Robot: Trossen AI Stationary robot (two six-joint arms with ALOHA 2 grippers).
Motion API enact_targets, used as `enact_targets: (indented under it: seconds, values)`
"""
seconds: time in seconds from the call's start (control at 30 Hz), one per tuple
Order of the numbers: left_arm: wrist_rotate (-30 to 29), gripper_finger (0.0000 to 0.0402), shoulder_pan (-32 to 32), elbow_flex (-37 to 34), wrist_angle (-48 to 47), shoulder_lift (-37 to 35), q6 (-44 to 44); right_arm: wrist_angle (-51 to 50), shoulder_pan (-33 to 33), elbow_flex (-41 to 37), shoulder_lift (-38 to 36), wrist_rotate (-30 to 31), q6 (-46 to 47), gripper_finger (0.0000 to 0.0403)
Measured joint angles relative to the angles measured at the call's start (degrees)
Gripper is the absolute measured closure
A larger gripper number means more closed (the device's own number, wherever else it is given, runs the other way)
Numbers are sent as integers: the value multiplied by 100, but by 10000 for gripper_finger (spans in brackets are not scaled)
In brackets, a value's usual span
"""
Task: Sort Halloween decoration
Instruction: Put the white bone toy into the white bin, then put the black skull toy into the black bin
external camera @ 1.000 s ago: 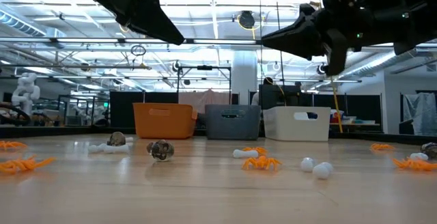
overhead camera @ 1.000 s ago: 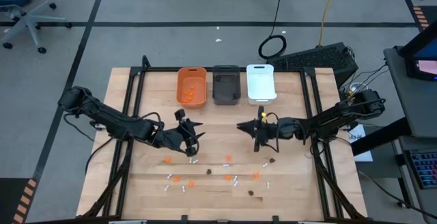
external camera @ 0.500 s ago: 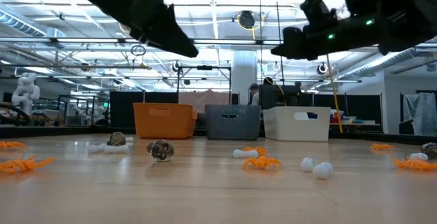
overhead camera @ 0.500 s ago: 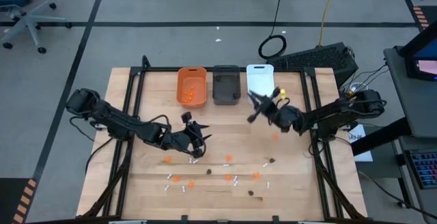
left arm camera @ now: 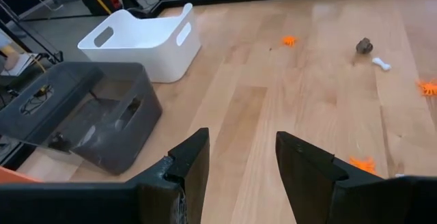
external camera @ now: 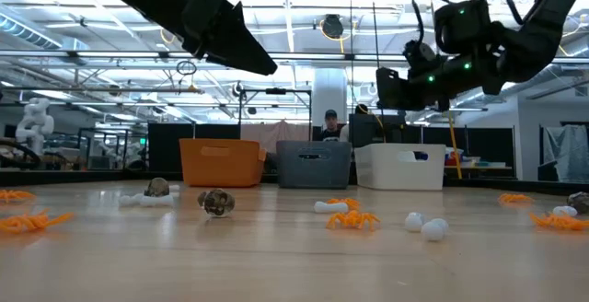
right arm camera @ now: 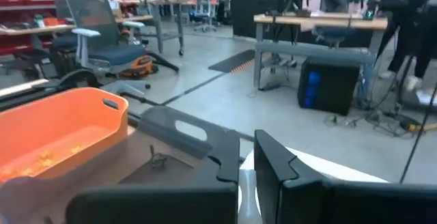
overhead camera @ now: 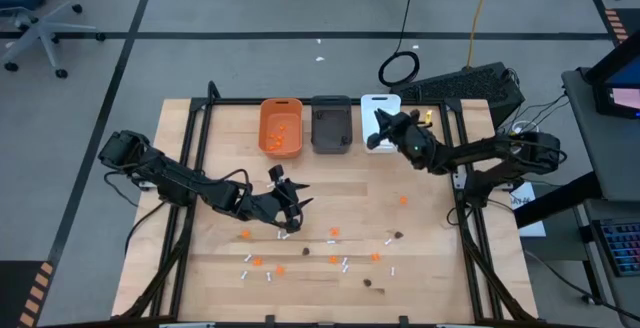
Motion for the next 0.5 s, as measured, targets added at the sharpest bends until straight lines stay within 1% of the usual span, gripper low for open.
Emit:
enact_targets:
  seconds: [0.1,0.23,0.33,0.5]
  values:
    - [0,233,0,0,12,0,4,-184,-143,-2,2,-7,91,400]
    - [-2,233,0,0,30,0,7,-303,-232,0,2,-6,100,380]
    - [-2,233,0,0,38,0,4,-344,-237,-2,2,-8,135,355]
    - [-2,233,5,0,47,0,-123,-357,-236,-2,2,1,-31,293]
